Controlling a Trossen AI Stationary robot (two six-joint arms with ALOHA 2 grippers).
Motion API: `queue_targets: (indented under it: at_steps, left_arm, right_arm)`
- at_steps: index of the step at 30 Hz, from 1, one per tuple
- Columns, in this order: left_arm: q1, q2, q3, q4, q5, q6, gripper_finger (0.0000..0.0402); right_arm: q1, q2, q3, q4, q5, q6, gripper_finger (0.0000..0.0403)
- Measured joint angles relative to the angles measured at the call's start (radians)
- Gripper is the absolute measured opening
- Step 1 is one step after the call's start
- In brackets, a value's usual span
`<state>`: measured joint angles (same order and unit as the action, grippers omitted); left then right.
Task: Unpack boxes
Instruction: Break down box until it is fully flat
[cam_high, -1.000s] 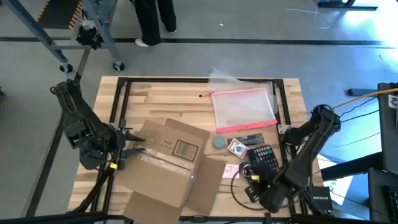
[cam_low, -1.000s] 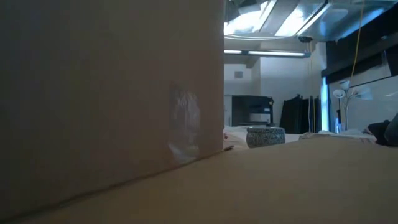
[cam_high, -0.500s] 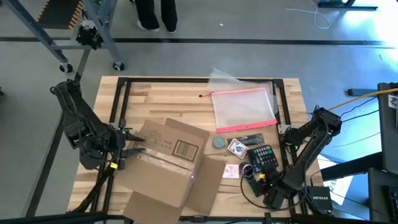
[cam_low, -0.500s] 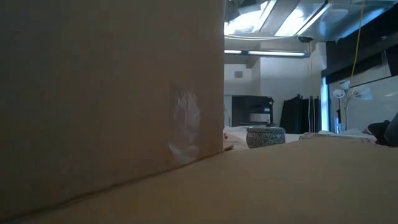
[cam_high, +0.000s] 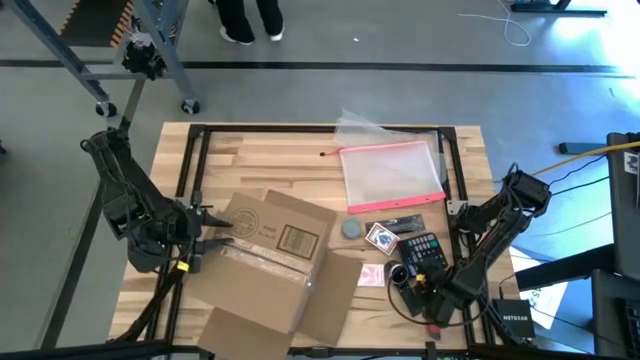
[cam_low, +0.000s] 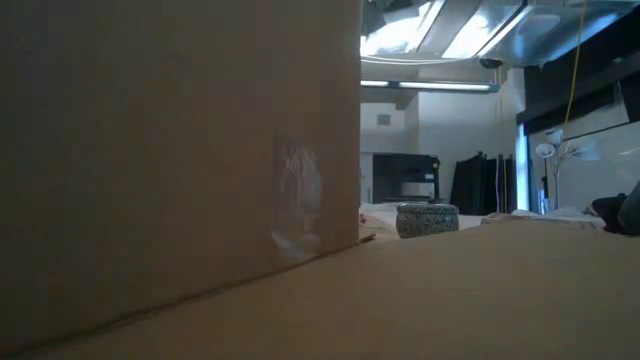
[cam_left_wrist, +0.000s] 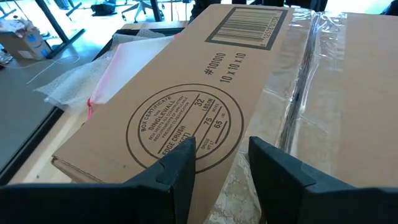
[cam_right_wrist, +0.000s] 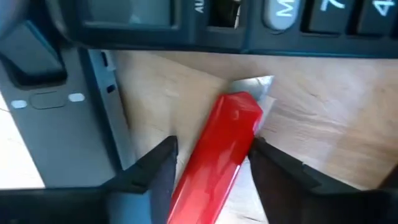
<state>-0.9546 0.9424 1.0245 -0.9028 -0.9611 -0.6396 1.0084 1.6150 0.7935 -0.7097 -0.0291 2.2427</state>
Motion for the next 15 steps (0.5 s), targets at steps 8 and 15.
queue_targets:
  at_steps: [8, 15]
  left_arm:
    - [0.0, 0.0, 0.0, 0.001, 0.0, 0.0, 0.014]
    - [0.0, 0.0, 0.0, 0.001, 0.0, 0.012, 0.014]
  right_arm:
    - [0.0, 0.002, -0.001, -0.002, 0.011, -0.066, 0.0088]
    - [0.0, 0.012, 0.068, -0.109, 0.011, -0.116, 0.0087]
